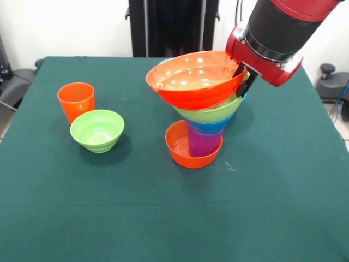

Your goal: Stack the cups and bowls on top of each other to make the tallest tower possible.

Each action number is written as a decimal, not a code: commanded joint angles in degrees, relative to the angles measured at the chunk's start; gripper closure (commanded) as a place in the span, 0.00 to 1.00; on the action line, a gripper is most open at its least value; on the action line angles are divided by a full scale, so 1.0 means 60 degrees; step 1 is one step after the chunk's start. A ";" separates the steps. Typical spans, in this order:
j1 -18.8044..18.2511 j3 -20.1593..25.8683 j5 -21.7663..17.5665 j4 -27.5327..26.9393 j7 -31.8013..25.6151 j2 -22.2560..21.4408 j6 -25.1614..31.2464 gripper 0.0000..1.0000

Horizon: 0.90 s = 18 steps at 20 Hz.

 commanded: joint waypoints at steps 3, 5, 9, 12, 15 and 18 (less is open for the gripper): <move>0.0151 0.0432 0.0583 0.0357 0.2129 -0.0193 0.1148 1.00; 0.0142 0.0426 0.0690 0.0491 0.2114 -0.0243 0.1156 1.00; 0.0214 0.0340 0.0869 0.0751 0.2118 -0.0363 0.1145 1.00; 0.0290 0.0249 0.0913 0.0976 0.2074 -0.0473 0.1151 1.00; 0.0365 0.0137 0.0919 0.1219 0.1981 -0.0562 0.0984 1.00; 0.0370 0.0045 0.0904 0.1442 0.1809 -0.0634 0.0812 1.00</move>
